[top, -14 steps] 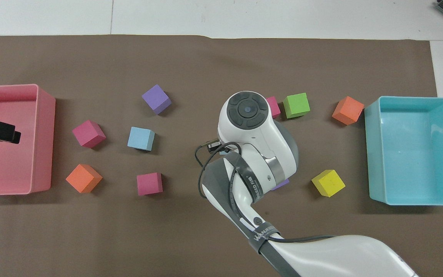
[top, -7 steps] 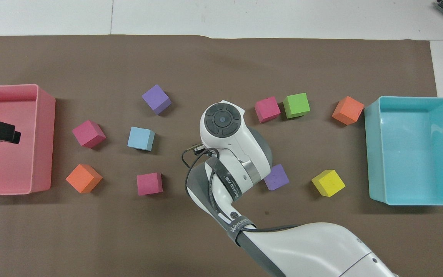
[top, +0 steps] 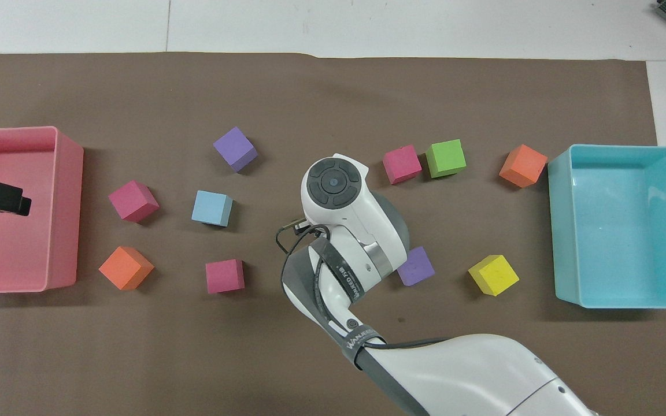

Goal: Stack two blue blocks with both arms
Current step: 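Carry the light blue cube to the table center and set it down, then raise the right gripper while the left gripper reaches the other blue cube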

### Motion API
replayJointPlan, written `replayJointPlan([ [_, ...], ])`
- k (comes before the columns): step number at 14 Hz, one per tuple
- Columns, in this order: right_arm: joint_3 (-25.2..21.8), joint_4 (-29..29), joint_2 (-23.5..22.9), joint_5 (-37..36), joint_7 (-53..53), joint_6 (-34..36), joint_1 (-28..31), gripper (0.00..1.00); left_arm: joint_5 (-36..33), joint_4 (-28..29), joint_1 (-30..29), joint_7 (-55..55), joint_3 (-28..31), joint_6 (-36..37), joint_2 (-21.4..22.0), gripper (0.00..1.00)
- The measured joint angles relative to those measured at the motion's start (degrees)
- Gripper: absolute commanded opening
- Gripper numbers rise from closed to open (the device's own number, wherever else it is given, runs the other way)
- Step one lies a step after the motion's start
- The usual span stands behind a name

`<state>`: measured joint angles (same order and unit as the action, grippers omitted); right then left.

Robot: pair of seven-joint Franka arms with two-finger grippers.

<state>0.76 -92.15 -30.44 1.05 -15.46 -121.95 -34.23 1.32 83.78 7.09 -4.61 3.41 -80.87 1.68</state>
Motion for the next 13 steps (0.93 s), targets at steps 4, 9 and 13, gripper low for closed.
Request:
replayJointPlan([
  [4,-0.85,0.28,3.4,0.0,-0.99,-0.09,0.12,1.0,0.0,0.0,0.0,0.0,0.0,0.1,0.0,1.0],
  [9,-1.45,0.31,11.49,0.16,-2.68,3.56,4.38,1.0,0.0,0.0,0.0,0.0,-0.11,-0.7,0.0,1.0],
  [13,-1.44,-0.08,15.35,12.94,0.24,8.27,10.16,1.0,0.0,0.21,0.05,0.0,-0.62,-3.81,-0.42,1.0],
])
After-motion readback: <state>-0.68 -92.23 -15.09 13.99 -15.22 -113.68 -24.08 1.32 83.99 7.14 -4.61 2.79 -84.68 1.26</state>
